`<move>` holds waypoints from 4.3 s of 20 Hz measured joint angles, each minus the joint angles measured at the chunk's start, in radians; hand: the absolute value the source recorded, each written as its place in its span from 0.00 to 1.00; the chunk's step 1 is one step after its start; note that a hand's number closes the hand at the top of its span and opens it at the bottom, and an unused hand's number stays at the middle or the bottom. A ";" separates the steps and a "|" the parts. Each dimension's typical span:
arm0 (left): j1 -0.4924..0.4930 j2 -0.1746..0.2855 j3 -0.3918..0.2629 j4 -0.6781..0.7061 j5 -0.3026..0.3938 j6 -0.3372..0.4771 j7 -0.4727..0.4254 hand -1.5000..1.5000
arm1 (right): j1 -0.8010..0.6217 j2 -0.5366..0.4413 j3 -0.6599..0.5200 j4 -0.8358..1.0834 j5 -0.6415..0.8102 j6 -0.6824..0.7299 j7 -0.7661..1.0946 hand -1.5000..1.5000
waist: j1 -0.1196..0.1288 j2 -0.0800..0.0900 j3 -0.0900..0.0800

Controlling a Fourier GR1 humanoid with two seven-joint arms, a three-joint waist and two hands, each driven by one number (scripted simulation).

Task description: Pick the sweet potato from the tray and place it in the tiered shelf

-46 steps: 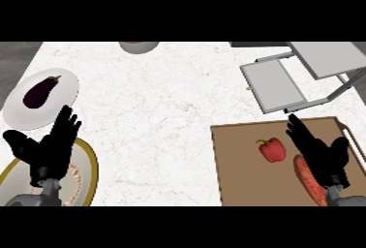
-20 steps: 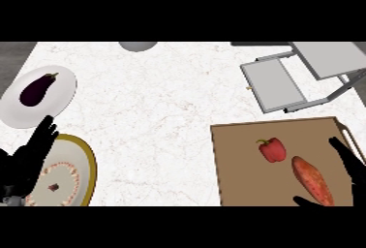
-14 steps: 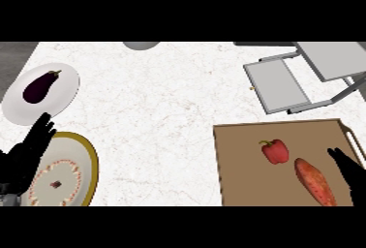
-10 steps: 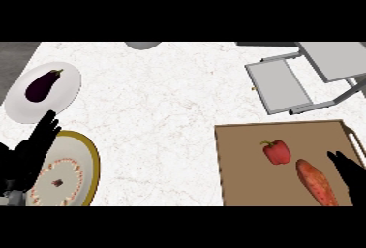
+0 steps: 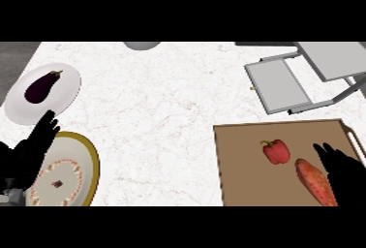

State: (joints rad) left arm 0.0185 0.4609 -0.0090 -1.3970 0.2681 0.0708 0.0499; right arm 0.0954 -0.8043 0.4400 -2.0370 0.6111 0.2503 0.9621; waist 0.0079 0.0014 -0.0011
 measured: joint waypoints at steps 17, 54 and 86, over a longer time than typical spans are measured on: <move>-0.004 -0.065 0.071 -0.013 -0.078 -0.045 0.038 0.50 | -0.003 0.134 -0.126 0.299 0.173 0.018 -0.269 0.00 | -0.008 -0.002 0.001; -0.075 -0.147 0.119 -0.007 -0.178 -0.144 0.047 0.50 | -0.489 0.642 -0.408 0.607 0.562 -0.114 0.076 1.00 | 0.088 0.020 -0.001; -0.054 -0.146 0.148 0.009 -0.179 -0.140 0.049 0.50 | -1.459 0.769 -0.700 1.042 1.157 -0.251 0.270 1.00 | 0.029 0.002 -0.001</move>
State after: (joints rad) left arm -0.0350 0.3152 0.1395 -1.3876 0.0887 -0.0689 0.0991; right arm -1.3637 -0.0354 -0.2603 -0.9950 1.7679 -0.0007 1.2322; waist 0.0364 0.0036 -0.0025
